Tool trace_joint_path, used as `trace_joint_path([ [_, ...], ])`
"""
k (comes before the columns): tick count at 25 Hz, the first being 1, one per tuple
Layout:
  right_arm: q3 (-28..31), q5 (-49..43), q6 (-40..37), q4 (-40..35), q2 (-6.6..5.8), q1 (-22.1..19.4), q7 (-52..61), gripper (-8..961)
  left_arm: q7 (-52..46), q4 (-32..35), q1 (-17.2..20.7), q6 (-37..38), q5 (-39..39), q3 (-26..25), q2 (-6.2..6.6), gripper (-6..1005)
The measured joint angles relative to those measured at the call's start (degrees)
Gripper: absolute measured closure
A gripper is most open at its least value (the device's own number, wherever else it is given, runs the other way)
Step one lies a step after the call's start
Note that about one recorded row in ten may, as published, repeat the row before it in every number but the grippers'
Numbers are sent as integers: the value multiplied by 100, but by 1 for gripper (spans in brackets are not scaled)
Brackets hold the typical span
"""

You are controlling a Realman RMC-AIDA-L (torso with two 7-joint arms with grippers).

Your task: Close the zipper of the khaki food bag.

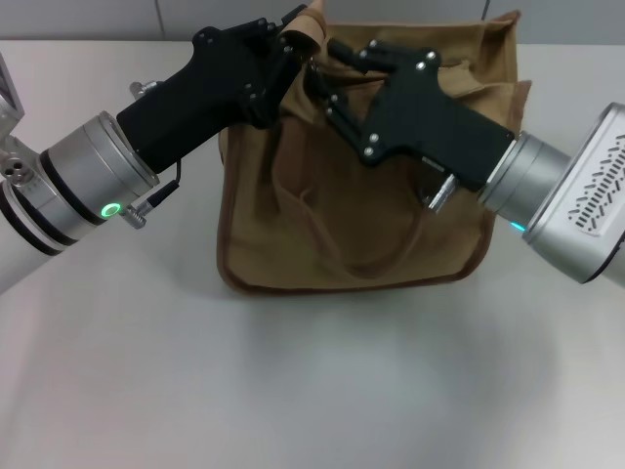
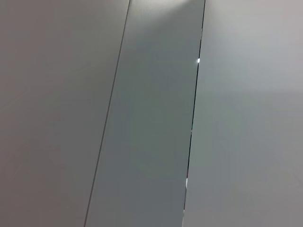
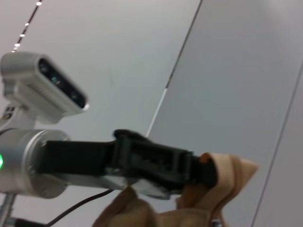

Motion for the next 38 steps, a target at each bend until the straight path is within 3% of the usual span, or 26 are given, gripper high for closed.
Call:
trace_joint_path([
  [5,24,-115,40,-9,0,6,-6,711,0,0,0,1,0,-2,0,975],
  [8,27,-118,19,-7,0,3,-8,891,0,0,-1,2,0,-3,0,975],
  [38,178,-93,213,-139,0,-311,-18,950,-15,54,529,-15,1,-504,23,976],
])
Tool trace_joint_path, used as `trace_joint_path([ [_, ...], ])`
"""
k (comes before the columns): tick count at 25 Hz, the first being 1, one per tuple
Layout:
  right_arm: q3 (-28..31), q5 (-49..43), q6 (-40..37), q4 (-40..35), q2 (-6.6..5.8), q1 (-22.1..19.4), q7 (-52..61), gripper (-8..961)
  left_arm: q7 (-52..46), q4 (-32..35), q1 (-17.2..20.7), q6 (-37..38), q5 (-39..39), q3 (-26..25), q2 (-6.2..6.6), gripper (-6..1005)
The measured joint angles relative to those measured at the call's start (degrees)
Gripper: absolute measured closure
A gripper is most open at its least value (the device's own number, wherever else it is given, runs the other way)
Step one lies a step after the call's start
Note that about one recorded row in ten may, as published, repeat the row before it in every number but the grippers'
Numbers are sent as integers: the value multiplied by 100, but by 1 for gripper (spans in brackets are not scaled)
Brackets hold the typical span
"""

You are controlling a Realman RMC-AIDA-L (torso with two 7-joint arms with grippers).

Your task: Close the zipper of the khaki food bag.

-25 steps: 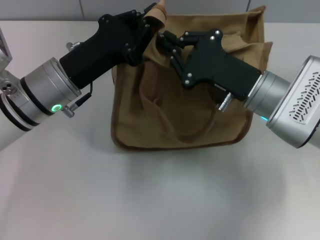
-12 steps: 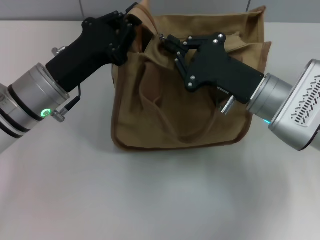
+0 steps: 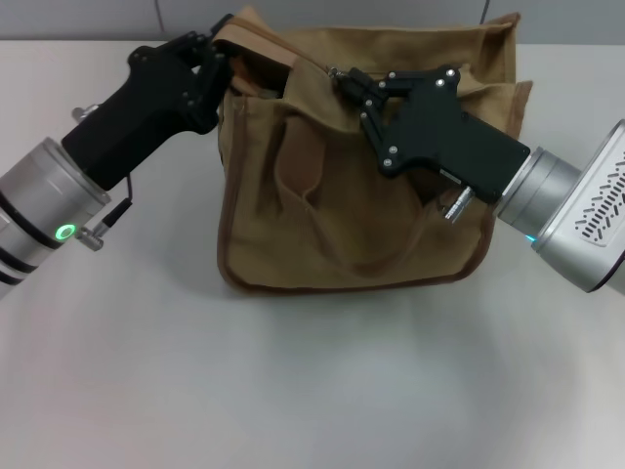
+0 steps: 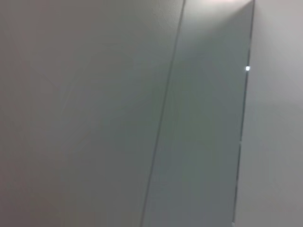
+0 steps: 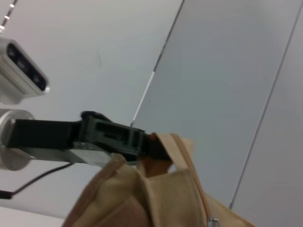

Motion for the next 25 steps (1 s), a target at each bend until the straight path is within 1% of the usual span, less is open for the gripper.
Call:
trace_joint_path([
  [9,64,-1,69,-149,0,-165,76,951,7,116,384,-46,3,-457,19,976],
  [11,63,0,71,-152,0,-172,80,951,7,136,413,-65,3,-480,20,976],
  [12,63,0,70,-153,0,-180,80,951,5,220,512,-151,4,-528,23,976],
  [16,62,6,82,-162,-1,-208,82,951,0,345,661,-370,3,-558,31,976],
  [21,66,9,73,-162,-1,-251,84,954,-7,476,768,-546,2,-689,36,976],
  [25,178,11,16,-163,-1,-393,86,950,-32,532,801,-560,-2,-773,40,976],
])
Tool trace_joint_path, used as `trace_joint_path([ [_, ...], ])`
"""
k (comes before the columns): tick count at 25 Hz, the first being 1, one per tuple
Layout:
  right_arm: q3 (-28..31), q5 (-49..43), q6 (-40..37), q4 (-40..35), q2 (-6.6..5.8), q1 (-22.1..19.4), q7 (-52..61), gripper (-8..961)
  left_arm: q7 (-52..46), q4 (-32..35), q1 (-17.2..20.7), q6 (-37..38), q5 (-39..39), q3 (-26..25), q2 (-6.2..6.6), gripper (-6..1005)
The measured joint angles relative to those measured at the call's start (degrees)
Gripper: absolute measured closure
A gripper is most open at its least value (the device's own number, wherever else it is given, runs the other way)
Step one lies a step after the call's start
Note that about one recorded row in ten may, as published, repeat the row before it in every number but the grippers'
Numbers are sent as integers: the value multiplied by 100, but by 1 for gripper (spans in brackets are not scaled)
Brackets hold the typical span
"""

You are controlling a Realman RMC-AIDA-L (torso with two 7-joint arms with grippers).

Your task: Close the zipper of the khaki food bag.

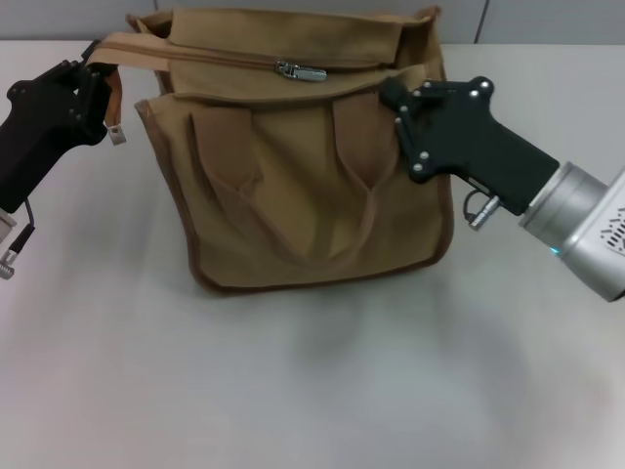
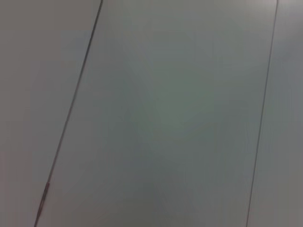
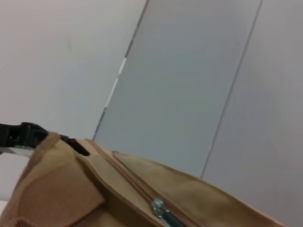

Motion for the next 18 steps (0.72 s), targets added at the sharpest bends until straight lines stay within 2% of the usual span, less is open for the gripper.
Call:
trace_joint_path([
  [7,112,-28,-408,14,0,-53,79,944,-6,-89,-81,83,22,34,-29,976],
  [12,165,-2,-899,87,1,38,88,939,-31,-255,-233,498,23,39,-37,976],
  [18,246,0,-778,16,1,159,64,934,-284,-288,-553,878,52,189,-49,975],
])
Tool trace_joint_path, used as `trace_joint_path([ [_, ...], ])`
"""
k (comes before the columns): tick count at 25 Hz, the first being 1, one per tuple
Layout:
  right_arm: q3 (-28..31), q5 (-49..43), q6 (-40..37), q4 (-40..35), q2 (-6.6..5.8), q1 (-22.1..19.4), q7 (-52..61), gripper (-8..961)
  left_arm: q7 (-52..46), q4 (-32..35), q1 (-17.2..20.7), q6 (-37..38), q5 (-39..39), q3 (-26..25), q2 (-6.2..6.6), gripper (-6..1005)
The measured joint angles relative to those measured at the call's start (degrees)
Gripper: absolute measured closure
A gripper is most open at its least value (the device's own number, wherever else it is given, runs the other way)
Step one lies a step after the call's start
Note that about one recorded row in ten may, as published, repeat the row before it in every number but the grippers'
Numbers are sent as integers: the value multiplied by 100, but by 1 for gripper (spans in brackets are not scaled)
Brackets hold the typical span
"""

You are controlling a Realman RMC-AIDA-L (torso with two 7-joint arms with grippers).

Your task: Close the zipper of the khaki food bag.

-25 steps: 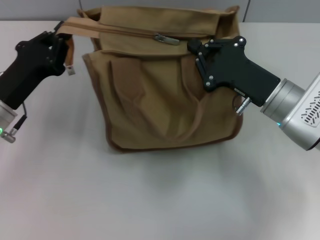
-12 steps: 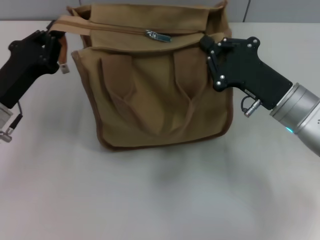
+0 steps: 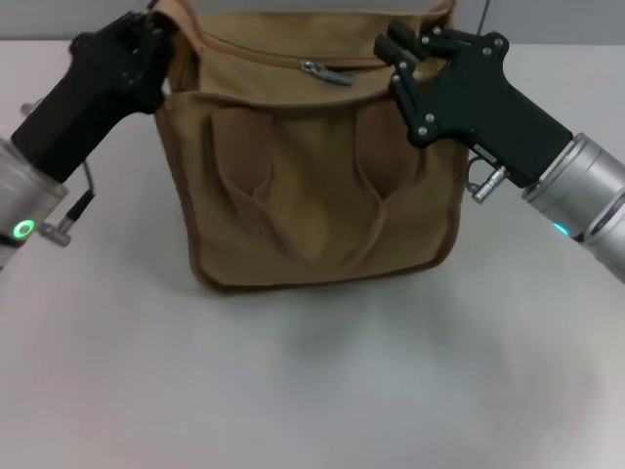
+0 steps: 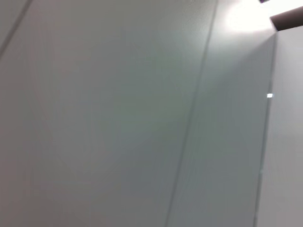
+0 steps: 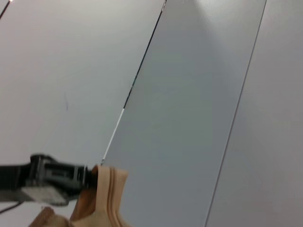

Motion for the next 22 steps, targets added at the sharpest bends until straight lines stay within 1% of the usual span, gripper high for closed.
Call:
trace_joint_path([
  [3,4,-18,9,-9,0,31,-31,931,-11,-8,-168,5,2,120,-9,975],
  [8,-41,-181,122,18,0,-21,-53,716,-15,-71,-390,-35,8,189,-13,975],
  [14,22,-174,453,33,0,-87,-118,502,-96,-76,-605,-41,13,225,-13,975],
  [22,33,-165,879,32,0,47,-124,492,-103,-187,-801,-14,3,298,-13,976],
])
